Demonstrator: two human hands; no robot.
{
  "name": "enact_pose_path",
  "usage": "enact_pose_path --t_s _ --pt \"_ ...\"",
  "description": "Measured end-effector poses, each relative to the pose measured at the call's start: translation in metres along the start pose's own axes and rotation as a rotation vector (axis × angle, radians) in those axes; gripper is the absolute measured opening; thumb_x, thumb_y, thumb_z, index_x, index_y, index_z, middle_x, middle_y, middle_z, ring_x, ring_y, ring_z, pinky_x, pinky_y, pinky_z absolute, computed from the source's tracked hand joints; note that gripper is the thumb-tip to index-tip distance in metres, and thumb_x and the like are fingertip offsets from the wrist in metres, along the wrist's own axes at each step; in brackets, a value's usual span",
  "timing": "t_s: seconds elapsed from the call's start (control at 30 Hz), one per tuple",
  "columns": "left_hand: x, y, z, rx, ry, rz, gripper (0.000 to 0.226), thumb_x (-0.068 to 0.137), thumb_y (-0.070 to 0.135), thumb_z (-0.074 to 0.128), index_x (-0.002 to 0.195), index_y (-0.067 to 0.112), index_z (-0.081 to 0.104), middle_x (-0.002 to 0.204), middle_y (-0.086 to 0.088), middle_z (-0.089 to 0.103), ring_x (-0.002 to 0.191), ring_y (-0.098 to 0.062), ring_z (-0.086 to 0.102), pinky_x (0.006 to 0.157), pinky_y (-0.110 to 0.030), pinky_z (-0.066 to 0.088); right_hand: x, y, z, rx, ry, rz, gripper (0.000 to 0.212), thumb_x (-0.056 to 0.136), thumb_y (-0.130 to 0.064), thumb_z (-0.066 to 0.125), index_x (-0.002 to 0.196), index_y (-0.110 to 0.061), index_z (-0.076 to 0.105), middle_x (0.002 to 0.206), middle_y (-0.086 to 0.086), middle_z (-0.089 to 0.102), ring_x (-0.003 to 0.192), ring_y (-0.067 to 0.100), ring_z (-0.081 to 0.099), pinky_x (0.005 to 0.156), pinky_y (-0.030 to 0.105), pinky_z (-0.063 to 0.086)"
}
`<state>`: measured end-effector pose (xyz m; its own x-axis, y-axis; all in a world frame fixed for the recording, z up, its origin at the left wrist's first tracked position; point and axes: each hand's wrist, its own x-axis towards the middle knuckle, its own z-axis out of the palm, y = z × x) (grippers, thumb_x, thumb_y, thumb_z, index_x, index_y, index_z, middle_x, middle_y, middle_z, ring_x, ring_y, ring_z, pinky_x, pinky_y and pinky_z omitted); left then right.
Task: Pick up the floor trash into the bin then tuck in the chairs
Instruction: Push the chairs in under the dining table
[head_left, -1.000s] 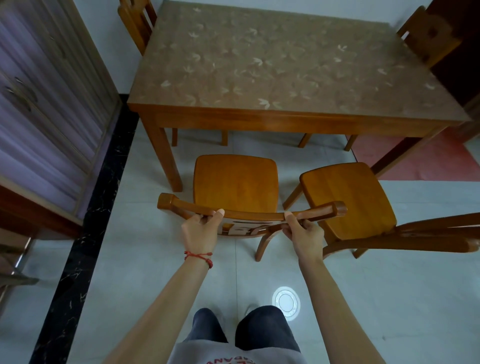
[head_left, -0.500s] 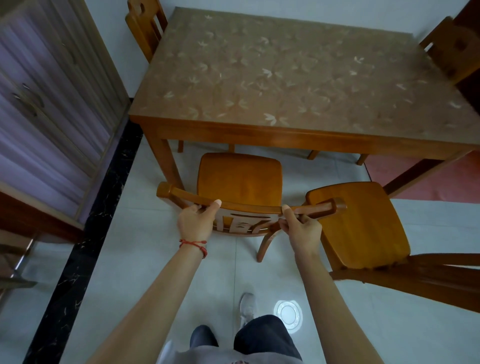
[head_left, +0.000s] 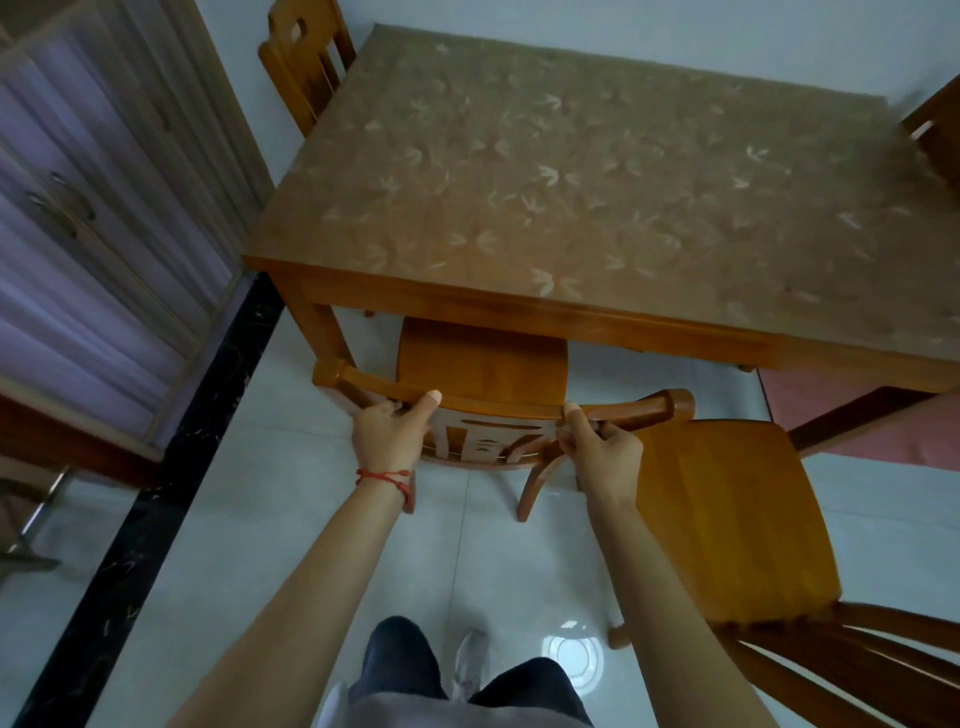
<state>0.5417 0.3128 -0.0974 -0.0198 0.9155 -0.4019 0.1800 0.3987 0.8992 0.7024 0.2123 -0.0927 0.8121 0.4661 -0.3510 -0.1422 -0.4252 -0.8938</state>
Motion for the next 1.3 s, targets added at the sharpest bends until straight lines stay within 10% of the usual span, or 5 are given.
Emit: enact_pose_path --t_s 0.2,0.93,1.3 --pt "0.028 0.021 0.010 -0.071 0.032 -0.025 0.018 0.076 0.020 0.072 0.063 0.012 0.062 0.072 -0.003 0.066 0.077 -0.023 0.068 0.086 -0.042 0.054 0.018 -0.016 0.022 0.028 -0.028 -0.010 0.021 0.084 -0.028 0.063 0.069 -0.013 0.061 0.072 0.000 0.067 0.069 0.012 0.066 0.058 0.016 0.051" --pt "0.129 0.064 0.055 -0.132 -0.009 -0.015 0.016 0.078 0.013 0.069 0.080 -0.001 0.062 0.087 -0.011 0.064 0.081 -0.021 0.065 0.071 -0.022 0.055 0.109 -0.058 0.077 0.042 -0.027 0.004 0.025 0.083 -0.029 0.064 0.081 -0.004 0.065 0.077 0.003 0.068 0.079 0.020 0.066 0.074 0.030 0.053" --pt "0.142 0.066 0.054 -0.099 -0.007 0.005 0.015 0.078 0.015 0.069 0.066 0.013 0.061 0.076 -0.001 0.064 0.078 -0.018 0.065 0.082 -0.035 0.053 0.116 -0.055 0.088 0.001 -0.002 -0.006 0.027 0.082 -0.032 0.064 0.078 -0.005 0.066 0.076 0.004 0.069 0.074 0.017 0.066 0.075 0.032 0.054"
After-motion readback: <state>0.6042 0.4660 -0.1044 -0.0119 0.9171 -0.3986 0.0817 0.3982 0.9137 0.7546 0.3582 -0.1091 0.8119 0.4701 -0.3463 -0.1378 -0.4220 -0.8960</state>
